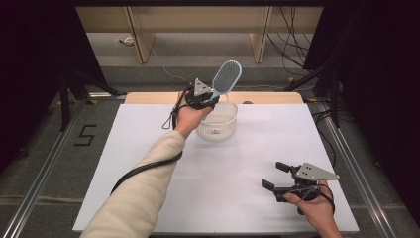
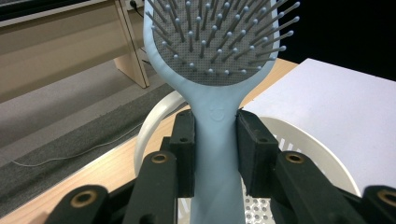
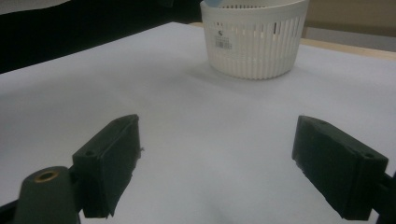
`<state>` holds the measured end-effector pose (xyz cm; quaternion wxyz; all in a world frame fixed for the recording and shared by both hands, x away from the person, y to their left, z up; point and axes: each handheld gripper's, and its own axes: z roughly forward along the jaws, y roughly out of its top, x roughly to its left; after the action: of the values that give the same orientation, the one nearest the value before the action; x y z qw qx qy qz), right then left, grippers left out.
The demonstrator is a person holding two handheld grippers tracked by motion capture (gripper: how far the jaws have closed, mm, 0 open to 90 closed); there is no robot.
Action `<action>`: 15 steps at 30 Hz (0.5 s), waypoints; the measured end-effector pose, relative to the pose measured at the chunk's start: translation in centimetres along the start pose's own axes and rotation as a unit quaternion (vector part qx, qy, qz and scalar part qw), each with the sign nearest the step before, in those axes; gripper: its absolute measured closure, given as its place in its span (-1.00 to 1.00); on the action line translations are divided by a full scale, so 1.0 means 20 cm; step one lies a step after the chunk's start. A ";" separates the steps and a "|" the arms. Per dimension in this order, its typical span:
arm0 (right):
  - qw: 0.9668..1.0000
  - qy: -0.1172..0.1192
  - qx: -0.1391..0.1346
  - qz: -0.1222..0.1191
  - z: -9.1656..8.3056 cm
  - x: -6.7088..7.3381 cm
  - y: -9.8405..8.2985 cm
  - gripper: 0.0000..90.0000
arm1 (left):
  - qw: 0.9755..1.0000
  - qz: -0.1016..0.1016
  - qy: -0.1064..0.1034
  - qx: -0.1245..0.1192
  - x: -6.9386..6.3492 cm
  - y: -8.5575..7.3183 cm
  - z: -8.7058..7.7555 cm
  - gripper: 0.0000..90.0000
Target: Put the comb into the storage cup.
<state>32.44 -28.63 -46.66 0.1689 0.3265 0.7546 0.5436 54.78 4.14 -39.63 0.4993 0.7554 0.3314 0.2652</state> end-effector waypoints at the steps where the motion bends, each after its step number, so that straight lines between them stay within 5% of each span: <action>1: 1.000 0.000 0.000 0.000 0.00 0.00 0.00 -0.64 | 1.000 0.001 0.000 0.000 0.00 0.00 0.00 0.54; 15: 1.000 0.002 0.000 0.000 0.00 0.00 0.00 -0.64 | 1.000 0.006 0.002 0.003 0.00 -0.02 0.02 0.54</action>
<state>32.46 -28.60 -46.69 0.1677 0.3255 0.7549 0.5441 55.06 4.06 -40.08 0.4946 0.7581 0.3292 0.2688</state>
